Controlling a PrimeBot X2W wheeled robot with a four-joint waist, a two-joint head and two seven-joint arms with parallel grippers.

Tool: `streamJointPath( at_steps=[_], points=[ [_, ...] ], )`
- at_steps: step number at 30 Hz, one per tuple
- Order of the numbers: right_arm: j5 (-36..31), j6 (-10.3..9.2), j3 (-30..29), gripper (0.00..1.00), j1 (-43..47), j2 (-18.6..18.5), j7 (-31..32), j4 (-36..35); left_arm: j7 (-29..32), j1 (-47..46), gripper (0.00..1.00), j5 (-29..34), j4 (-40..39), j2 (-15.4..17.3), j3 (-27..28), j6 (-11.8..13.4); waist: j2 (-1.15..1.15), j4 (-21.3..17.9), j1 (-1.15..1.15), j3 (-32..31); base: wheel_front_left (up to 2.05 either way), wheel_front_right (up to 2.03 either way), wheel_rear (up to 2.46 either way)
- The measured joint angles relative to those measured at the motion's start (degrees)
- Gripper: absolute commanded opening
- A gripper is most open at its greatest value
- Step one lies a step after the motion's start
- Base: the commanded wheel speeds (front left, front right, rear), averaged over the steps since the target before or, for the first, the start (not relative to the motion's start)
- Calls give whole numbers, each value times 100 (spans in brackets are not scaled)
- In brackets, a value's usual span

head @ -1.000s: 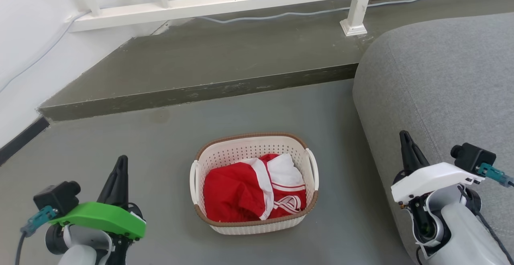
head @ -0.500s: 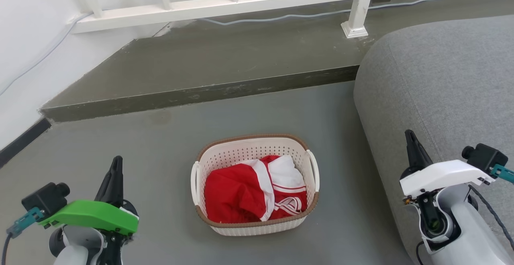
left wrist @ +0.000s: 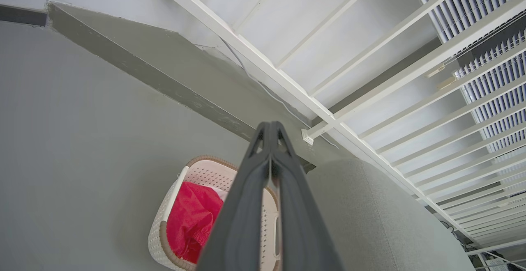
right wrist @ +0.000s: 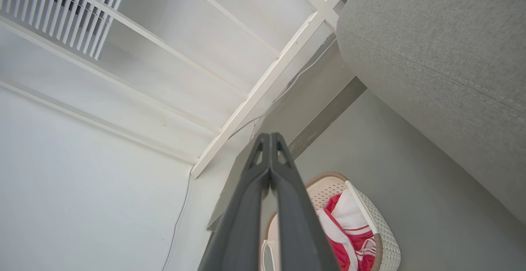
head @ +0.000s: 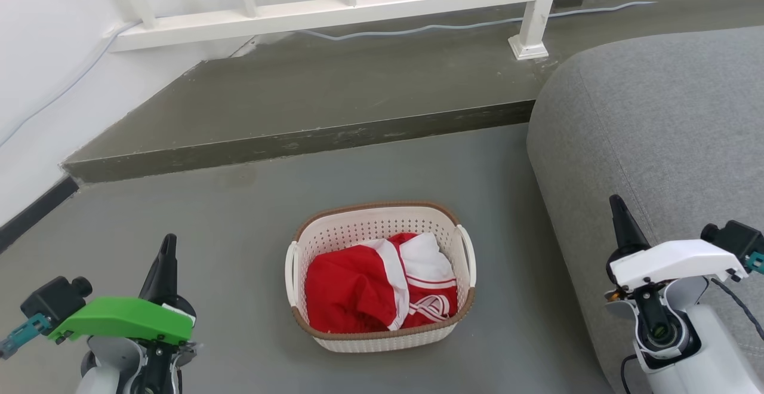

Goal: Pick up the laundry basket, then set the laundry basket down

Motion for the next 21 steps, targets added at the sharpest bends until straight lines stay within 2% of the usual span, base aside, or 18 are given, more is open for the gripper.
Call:
streamJointPath(
  at_steps=[21],
  points=[
    [1257, 244, -523, 0, 89, 134, 382, -91, 407, 2, 0, -1149, 56, -188, 411, -75, 0, 33, 0, -57, 0, 0, 0]
  ],
)
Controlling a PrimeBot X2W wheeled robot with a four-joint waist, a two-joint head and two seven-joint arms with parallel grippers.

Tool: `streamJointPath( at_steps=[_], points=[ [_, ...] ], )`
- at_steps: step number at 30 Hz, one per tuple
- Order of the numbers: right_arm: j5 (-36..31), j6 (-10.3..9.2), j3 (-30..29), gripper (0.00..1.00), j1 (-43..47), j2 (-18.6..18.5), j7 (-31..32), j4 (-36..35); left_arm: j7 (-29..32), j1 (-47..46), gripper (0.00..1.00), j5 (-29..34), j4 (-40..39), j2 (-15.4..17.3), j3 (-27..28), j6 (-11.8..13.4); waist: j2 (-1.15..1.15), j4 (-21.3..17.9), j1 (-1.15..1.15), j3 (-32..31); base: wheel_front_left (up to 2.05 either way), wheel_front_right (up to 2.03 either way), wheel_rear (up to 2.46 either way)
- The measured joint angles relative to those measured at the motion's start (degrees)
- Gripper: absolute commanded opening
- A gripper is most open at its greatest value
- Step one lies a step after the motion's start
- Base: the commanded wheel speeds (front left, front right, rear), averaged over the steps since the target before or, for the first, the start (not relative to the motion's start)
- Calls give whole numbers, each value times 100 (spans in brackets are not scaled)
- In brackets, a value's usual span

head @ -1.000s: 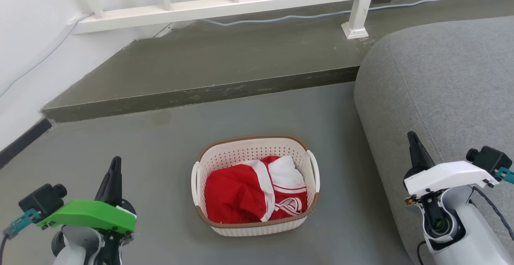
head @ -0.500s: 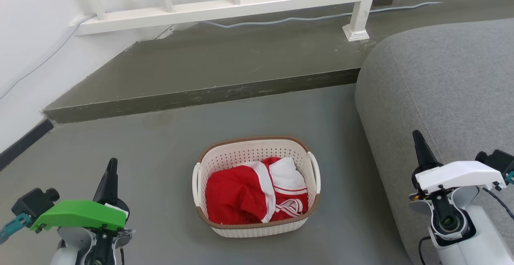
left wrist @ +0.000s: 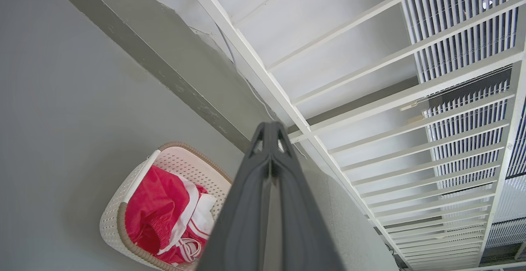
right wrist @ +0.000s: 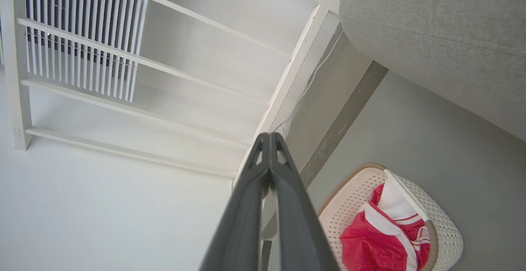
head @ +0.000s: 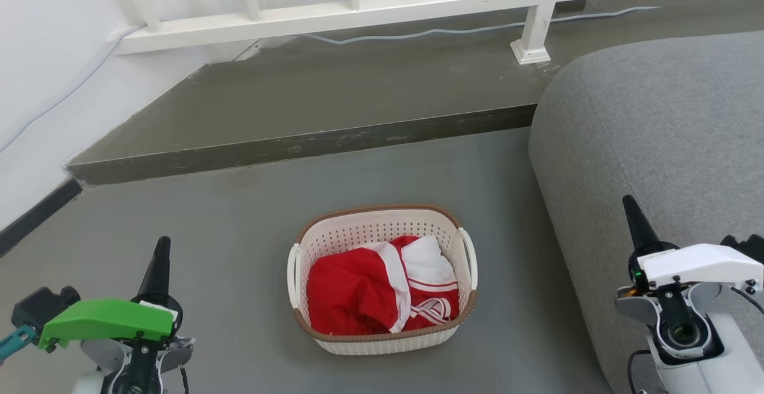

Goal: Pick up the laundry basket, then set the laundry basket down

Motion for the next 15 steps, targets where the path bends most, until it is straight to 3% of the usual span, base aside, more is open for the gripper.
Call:
streamJointPath(
  at_steps=[15],
  points=[
    [798, 154, -333, 0, 34, 104, 263, -73, 232, 1, 0, -737, 29, -130, 275, -57, 0, 21, 0, -36, 0, 0, 0]
  ],
)
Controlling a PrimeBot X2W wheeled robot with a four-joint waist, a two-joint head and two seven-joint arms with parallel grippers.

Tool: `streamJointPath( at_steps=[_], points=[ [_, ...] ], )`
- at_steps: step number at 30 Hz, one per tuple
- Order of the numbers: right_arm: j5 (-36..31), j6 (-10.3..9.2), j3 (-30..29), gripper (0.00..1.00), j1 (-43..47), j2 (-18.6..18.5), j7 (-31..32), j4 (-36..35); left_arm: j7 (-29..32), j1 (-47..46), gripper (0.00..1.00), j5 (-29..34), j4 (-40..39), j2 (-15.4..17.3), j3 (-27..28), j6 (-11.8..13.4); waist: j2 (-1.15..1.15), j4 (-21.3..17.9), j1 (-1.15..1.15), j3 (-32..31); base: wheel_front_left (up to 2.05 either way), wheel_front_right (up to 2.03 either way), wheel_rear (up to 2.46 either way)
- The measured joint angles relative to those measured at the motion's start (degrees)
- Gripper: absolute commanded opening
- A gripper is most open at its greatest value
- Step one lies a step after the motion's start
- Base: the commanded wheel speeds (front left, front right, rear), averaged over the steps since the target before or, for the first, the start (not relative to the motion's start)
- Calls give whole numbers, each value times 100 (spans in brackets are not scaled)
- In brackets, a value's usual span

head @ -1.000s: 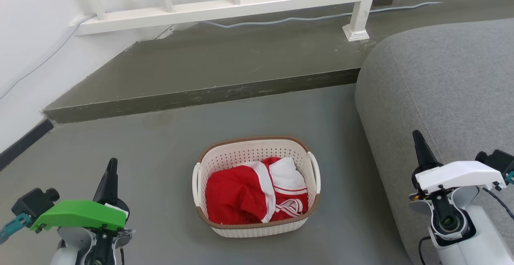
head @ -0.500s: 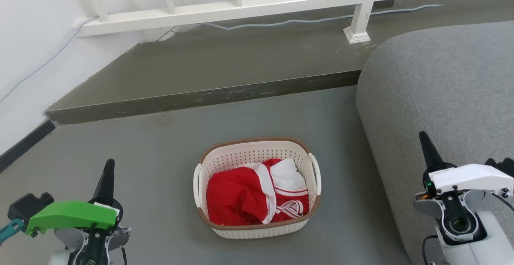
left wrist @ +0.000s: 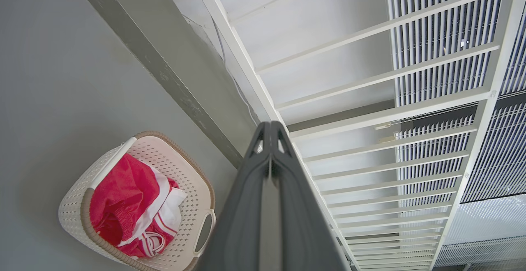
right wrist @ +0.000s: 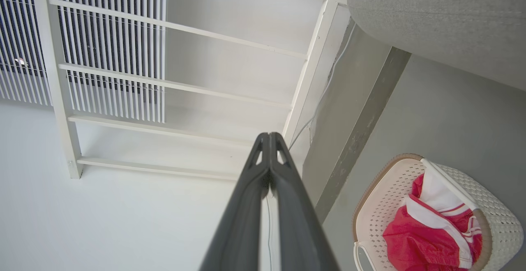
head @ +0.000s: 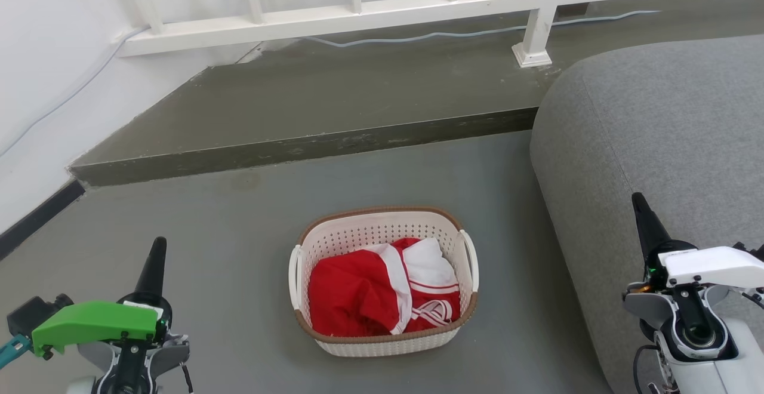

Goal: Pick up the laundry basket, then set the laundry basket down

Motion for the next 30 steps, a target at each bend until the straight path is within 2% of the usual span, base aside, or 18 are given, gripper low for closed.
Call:
streamJointPath(
  at_steps=[24, 30],
  points=[
    [1370, 252, -566, 0, 115, 158, 426, -116, 446, 2, 0, -1269, 33, -196, 436, -116, 0, 36, 0, -61, 0, 0, 0],
    [1423, 253, -588, 0, 116, 170, 436, -132, 450, 3, 0, -1355, 33, -209, 455, -116, 0, 36, 0, -61, 0, 0, 0]
  ],
)
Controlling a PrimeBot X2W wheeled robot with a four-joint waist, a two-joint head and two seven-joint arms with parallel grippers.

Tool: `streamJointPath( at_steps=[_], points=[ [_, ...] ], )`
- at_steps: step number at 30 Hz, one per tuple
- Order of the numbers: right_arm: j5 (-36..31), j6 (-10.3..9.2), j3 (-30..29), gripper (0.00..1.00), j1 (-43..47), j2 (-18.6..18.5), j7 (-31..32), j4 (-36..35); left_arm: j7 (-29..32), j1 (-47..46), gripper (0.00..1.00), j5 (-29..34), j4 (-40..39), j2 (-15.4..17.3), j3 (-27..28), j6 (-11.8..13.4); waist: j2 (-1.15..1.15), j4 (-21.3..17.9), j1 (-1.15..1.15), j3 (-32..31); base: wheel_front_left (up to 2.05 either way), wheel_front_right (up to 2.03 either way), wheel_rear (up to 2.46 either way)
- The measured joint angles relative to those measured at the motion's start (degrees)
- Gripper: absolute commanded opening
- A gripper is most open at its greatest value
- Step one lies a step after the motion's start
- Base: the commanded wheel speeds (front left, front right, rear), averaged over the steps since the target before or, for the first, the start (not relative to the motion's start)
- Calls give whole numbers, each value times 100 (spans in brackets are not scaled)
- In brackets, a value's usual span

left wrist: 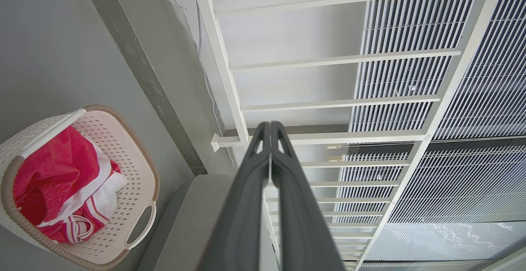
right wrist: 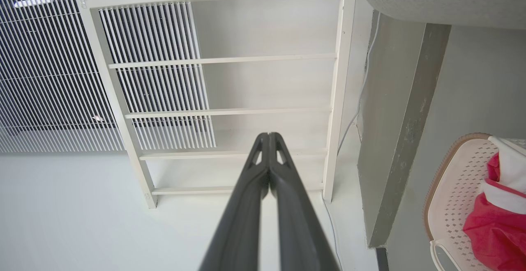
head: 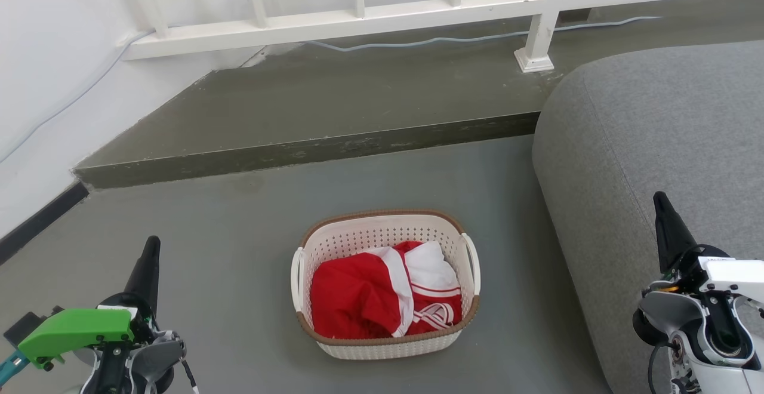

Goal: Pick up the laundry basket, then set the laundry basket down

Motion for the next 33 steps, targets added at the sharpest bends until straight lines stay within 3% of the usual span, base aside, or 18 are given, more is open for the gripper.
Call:
streamJointPath(
  at_steps=[33],
  points=[
    [0, 8, -1, 0, 2, 1, 0, -9, 0, 2, 0, 0, -1, -10, 14, 0, 0, 0, 0, 1, 0, 0, 0]
  ],
)
